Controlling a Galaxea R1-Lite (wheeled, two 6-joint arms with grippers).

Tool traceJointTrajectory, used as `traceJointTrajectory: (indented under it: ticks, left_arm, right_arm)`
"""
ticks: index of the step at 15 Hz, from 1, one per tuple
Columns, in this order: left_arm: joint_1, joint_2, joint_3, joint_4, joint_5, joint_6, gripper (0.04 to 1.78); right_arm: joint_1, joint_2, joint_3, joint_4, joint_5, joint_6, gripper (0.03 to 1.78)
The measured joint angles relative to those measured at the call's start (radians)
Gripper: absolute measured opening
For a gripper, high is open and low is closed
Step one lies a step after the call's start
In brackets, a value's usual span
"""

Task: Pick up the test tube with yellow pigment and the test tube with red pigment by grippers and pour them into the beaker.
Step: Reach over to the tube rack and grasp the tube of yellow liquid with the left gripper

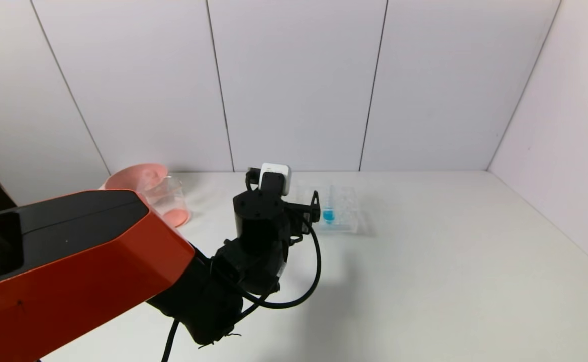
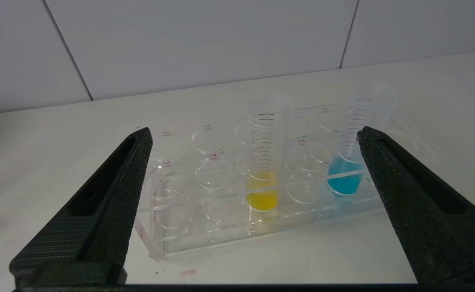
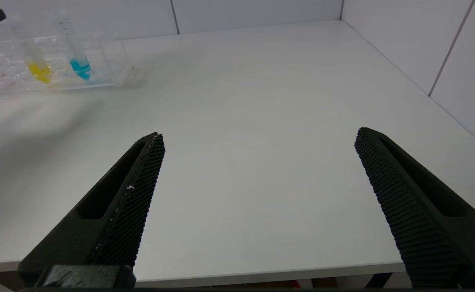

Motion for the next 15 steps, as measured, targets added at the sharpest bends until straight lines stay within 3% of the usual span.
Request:
traceJointTrajectory:
  ticks: [15]
  left_arm:
    - [0.055,0.145,-0.181,0.020,-0.004,0.019,1.76]
  right_arm:
    - [0.000,0.000,0.000,0.000,0.000,0.000,1.71]
